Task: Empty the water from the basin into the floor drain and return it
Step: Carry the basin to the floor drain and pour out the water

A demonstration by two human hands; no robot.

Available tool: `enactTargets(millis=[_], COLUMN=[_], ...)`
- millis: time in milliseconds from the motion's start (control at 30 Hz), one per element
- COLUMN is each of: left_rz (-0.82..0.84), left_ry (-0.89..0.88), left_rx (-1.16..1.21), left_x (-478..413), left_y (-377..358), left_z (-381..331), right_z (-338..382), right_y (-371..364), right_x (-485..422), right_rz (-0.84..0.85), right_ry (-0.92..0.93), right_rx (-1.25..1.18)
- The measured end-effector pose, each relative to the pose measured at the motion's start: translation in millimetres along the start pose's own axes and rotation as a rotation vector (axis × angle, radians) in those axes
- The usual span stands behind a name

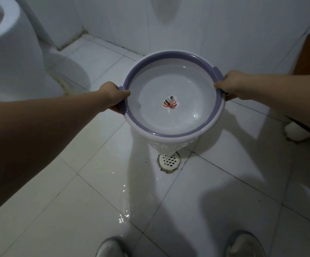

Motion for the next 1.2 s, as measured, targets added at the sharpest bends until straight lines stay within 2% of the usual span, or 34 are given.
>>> enactTargets(millis=[1200], left_rz=[0.022], left_ry=[-0.014], left_rx=[0.010], left_x=[-4.5], left_y=[-8.8], left_z=[1.5], right_z=[-8.0], right_y=[4.2], right_x=[4.2], right_rz=[-0.008], right_ry=[-0.001], right_rx=[0.005])
Point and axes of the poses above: each hand's wrist, its own x-axis away from the middle knuckle, its own y-axis out of the back of the hand, z = x × y, the point moved 10 cm from there along -x, towards the middle knuckle, and after that the axes turned 1 degree about x, right-handed, at the moved point
